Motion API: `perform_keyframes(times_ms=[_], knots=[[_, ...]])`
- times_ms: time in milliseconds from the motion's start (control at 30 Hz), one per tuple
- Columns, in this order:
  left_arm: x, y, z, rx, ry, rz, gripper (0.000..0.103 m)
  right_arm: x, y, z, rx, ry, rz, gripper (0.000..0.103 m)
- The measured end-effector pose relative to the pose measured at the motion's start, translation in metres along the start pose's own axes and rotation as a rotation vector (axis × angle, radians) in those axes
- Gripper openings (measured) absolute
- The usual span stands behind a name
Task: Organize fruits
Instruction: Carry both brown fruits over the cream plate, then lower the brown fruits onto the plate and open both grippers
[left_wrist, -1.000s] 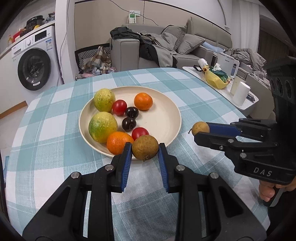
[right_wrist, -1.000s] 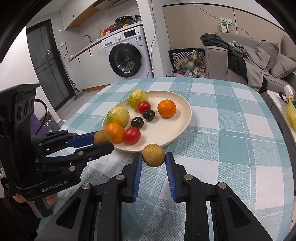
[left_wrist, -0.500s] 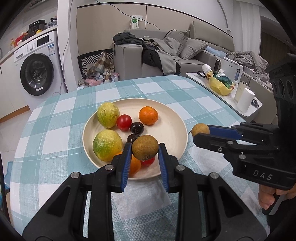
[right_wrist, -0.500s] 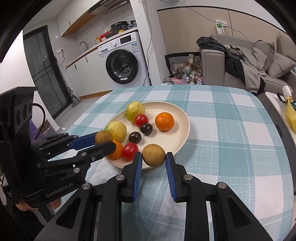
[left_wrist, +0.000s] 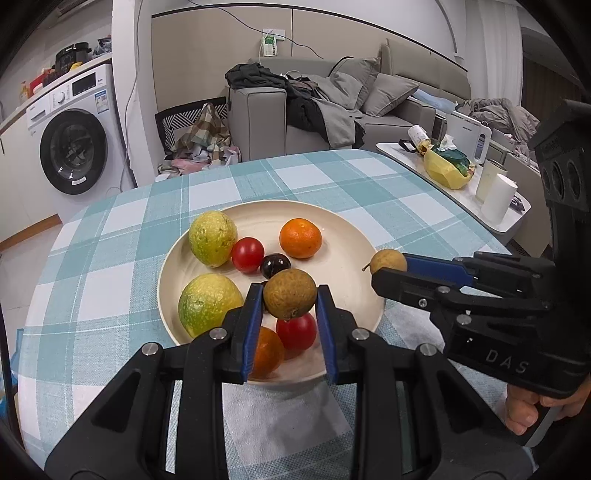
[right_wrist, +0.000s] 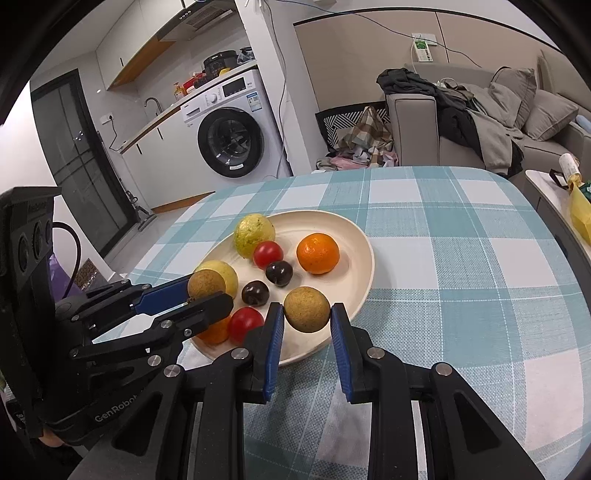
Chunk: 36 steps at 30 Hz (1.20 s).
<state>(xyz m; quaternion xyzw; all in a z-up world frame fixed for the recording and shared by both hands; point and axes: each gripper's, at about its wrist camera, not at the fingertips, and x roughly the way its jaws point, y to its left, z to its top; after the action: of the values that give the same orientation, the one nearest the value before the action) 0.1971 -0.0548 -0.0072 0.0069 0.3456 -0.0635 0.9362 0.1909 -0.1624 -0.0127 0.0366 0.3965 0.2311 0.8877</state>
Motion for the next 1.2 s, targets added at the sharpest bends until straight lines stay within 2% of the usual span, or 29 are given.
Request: perform_keyframes(times_ms=[900,1000,1100,1167,1200], knots=[[0.028,-0.006,-0.008,0.029,0.015,-0.028,0.026,0.012,-0.001,-0.004,-0.02,0.009,-0.034,0.027],[0.027,-0.006,-0.008,0.037,0.0,-0.026,0.026,0.009,-0.004,-0.002,-0.013,-0.003,-0.05,0.033],[0.024,-0.007,-0.008,0.047,0.0,-0.012,0.027,0.005,-0.006,-0.001,-0.01,-0.014,-0.066,0.044],[0.022,-0.005,-0.008,0.045,0.0,-0.002,0.032,0.002,-0.008,-0.002,-0.011,-0.02,-0.075,0.054],[0.02,-0.004,-0.008,0.043,-0.003,0.002,0.036,0.0,-0.008,-0.002,-0.012,-0.022,-0.079,0.056]])
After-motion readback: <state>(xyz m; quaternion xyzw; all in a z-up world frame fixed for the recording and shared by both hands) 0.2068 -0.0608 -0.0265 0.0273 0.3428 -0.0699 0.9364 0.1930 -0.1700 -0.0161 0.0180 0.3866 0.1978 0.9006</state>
